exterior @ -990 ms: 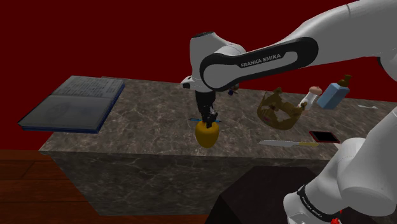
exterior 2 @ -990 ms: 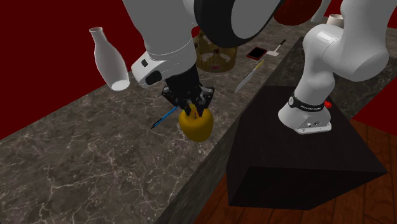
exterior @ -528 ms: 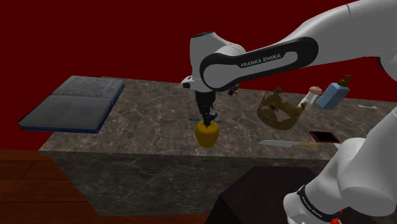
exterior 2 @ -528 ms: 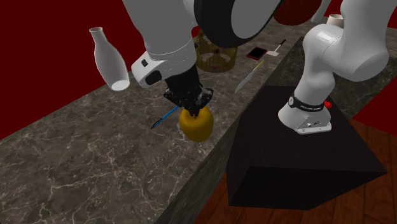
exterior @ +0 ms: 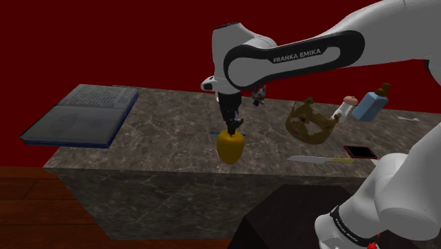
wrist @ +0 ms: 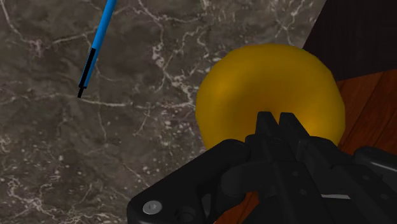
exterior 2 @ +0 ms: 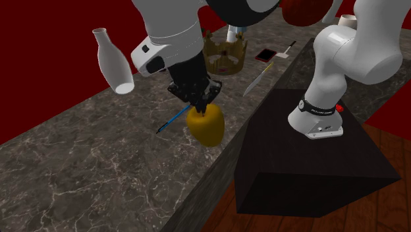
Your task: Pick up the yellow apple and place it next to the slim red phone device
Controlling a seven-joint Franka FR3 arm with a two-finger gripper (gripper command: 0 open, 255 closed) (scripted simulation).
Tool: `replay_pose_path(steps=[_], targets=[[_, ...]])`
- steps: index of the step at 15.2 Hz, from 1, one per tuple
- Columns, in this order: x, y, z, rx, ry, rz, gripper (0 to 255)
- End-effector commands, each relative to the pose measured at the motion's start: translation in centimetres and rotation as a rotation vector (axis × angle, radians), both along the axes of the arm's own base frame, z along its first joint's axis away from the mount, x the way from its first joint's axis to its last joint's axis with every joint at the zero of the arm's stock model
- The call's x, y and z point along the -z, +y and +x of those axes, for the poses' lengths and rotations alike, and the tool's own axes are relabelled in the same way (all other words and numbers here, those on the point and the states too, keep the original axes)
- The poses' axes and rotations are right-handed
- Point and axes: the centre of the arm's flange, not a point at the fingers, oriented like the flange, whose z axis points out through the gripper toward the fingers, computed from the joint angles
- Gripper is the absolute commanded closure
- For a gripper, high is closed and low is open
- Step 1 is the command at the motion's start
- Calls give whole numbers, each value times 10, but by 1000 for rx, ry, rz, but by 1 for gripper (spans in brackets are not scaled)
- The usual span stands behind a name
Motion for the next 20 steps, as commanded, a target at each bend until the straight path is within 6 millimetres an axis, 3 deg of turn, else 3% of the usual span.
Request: replay_pose_path(steps=[1, 20], targets=[[-11, 0, 0, 0, 0, 0, 255], [-112, 0, 0, 0, 0, 0, 255]])
